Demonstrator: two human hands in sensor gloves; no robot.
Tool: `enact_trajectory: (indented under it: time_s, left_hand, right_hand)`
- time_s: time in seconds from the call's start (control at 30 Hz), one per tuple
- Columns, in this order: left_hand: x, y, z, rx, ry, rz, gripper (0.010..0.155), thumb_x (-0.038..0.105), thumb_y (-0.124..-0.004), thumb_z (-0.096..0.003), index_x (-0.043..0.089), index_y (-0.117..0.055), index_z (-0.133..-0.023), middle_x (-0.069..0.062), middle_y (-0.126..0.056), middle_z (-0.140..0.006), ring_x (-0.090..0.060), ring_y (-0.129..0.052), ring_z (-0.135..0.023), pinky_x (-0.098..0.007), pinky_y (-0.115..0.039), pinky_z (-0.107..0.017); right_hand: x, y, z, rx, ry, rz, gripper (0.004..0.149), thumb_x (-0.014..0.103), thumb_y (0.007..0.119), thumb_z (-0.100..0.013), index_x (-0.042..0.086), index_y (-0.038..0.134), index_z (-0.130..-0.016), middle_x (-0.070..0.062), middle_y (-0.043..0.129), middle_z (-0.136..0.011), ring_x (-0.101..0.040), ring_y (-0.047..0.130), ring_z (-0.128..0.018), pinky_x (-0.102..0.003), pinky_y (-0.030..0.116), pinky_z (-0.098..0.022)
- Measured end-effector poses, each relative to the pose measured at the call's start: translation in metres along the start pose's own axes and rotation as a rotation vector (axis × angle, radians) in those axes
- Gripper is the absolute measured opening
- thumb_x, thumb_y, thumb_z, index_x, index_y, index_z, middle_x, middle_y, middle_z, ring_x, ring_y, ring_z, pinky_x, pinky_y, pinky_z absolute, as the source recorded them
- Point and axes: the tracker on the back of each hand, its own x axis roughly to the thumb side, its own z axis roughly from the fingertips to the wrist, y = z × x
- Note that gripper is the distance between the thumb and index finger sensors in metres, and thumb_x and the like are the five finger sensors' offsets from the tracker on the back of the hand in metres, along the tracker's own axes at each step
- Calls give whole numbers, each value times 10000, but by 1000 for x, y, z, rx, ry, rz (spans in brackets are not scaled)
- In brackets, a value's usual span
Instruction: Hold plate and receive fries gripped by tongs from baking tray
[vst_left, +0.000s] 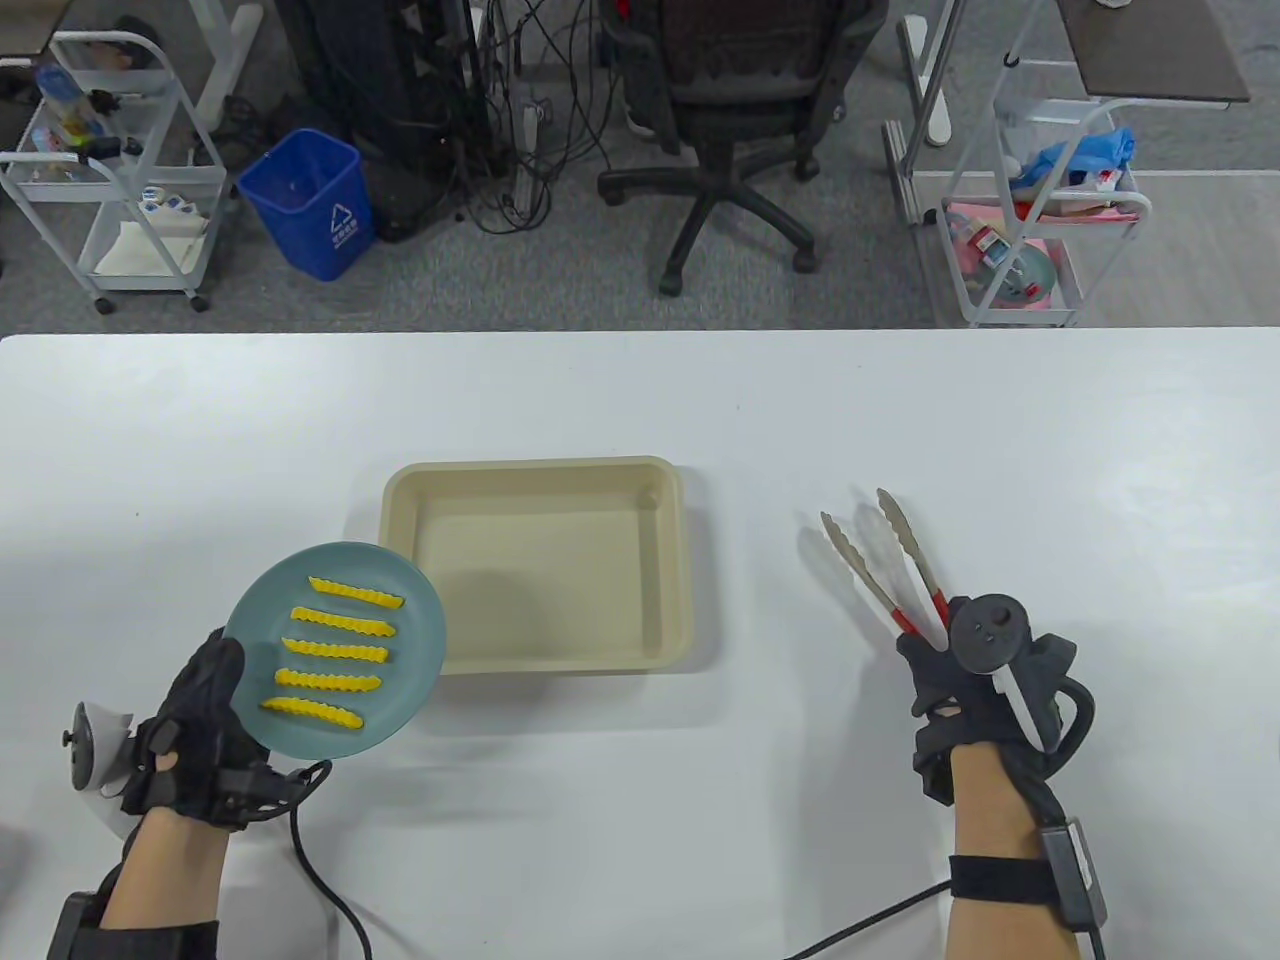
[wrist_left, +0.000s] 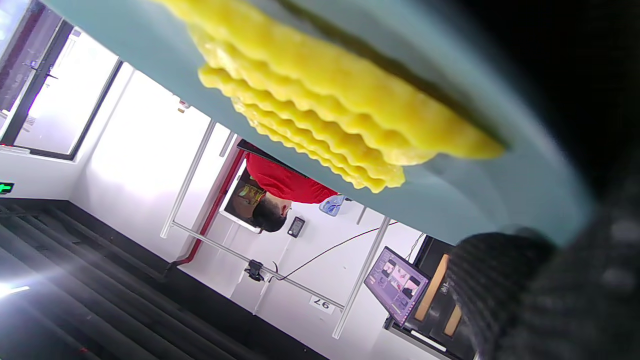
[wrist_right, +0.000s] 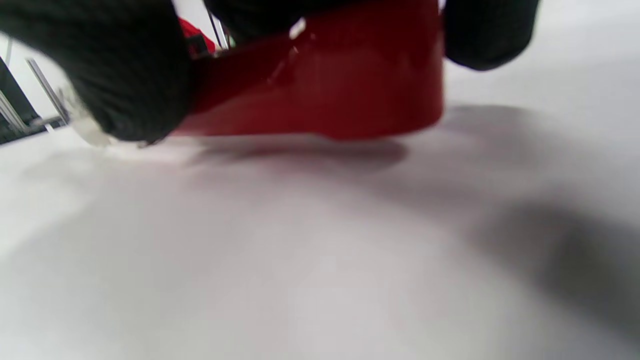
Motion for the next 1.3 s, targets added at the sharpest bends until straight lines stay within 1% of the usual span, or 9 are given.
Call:
enact_trajectory:
  time_s: [0.13, 0.2, 0.27, 0.37, 0.6, 0.77, 0.83, 1.0, 1.3]
  left_hand:
    - [1, 6, -3, 38, 9, -18, 636, 312, -678, -531, -99, -598, -1010, -368, -810, -790, -542, -1063, -444, -520, -995, -231]
    - [3, 11, -4, 59, 8, -37, 630, 315, -677, -531, -101, -612, -1001, -358, -824, -788, -530, -1076, -441, -512, -1004, -229]
    - [4, 15, -4, 91, 6, -47, 622, 319, -677, -532, -103, -623, -986, -343, -830, -791, -516, -1081, -441, -503, -1007, -224]
    - [7, 24, -2, 165, -5, -79, 612, 327, -680, -531, -102, -647, -966, -327, -850, -768, -499, -1092, -414, -484, -1016, -201]
    - [11, 44, 0, 355, 28, -211, 582, 355, -686, -526, -89, -725, -901, -268, -914, -681, -455, -1114, -314, -438, -1023, -118]
    - [10, 57, 5, 504, 89, -310, 566, 364, -684, -524, -78, -752, -871, -239, -939, -634, -425, -1115, -260, -422, -1012, -77]
    - [10, 60, 6, 543, 121, -345, 555, 364, -687, -523, -69, -761, -863, -220, -946, -621, -406, -1113, -240, -414, -1008, -66]
    - [9, 63, 8, 629, 189, -450, 545, 363, -700, -518, -61, -768, -854, -209, -948, -597, -381, -1098, -199, -405, -992, -43]
    - [6, 62, 5, 684, 349, -566, 520, 370, -726, -514, -27, -781, -844, -182, -949, -571, -368, -1072, -183, -409, -973, -43]
  right_hand:
    - [0, 1, -1, 7, -3, -18, 763, 592, 913, -476, 210, 636, -1076, -141, 724, -1007, -358, 867, -771, -576, 714, -589]
    - [0, -2, 2, 40, -3, -8, 788, 606, 875, -496, 202, 577, -1104, -157, 647, -1054, -378, 829, -824, -593, 689, -608]
    - [1, -6, 6, 7, -23, -10, 843, 646, 844, -491, 201, 512, -1125, -170, 557, -1102, -431, 770, -910, -620, 652, -633]
    - [10, -19, 19, -73, -105, -48, 855, 662, 815, -493, 197, 485, -1131, -200, 459, -1143, -517, 672, -990, -665, 601, -658]
    - [47, -36, 64, -162, -378, -190, 825, 665, 807, -489, 197, 537, -1113, -205, 472, -1138, -539, 657, -1001, -681, 599, -655]
    - [75, -32, 97, -25, -629, -513, 830, 650, 818, -488, 166, 547, -1106, -210, 487, -1130, -537, 666, -993, -687, 599, -648]
    - [84, -28, 107, 6, -704, -564, 834, 650, 814, -489, 168, 532, -1108, -209, 479, -1132, -534, 660, -996, -689, 593, -651]
    - [103, -18, 128, 31, -876, -573, 828, 654, 805, -492, 186, 518, -1111, -196, 463, -1141, -515, 651, -1010, -692, 579, -660]
    - [115, -6, 142, 70, -965, -547, 828, 662, 796, -493, 180, 520, -1107, -195, 472, -1135, -507, 656, -1008, -688, 588, -656]
